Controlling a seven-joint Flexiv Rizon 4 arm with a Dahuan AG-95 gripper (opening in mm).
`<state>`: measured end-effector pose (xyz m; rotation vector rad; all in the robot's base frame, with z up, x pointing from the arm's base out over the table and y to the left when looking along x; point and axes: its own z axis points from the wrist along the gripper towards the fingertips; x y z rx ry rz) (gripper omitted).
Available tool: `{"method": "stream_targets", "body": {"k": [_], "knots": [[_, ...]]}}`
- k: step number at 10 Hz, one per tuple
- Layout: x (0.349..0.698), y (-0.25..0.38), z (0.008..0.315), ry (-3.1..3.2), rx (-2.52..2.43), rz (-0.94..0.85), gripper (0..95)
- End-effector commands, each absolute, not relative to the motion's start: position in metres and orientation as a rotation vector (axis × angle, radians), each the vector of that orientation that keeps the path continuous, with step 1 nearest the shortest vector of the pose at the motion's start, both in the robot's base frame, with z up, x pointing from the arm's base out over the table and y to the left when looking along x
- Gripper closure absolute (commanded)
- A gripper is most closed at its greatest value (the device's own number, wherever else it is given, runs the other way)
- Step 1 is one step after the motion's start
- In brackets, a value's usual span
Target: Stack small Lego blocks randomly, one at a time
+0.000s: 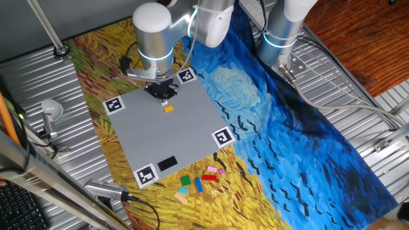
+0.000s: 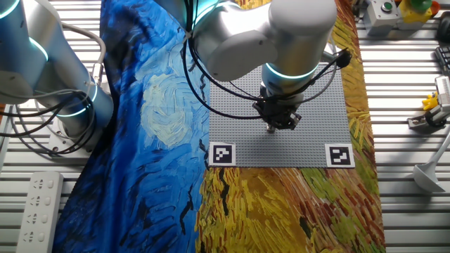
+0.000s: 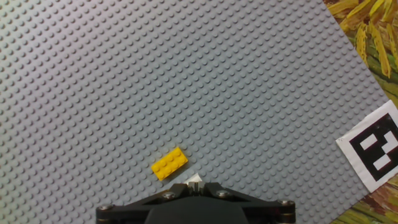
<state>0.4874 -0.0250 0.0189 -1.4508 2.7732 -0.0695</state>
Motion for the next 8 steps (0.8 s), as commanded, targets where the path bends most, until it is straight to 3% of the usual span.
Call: {"method": "stream_targets", "body": {"k": [1, 8], "knots": [[0.4879, -0.0251, 0.0179, 2.768, -1.458, -0.068, 95.0], [0.4876, -0.0251, 0.0209, 2.764, -1.47, -0.067, 95.0]]}}
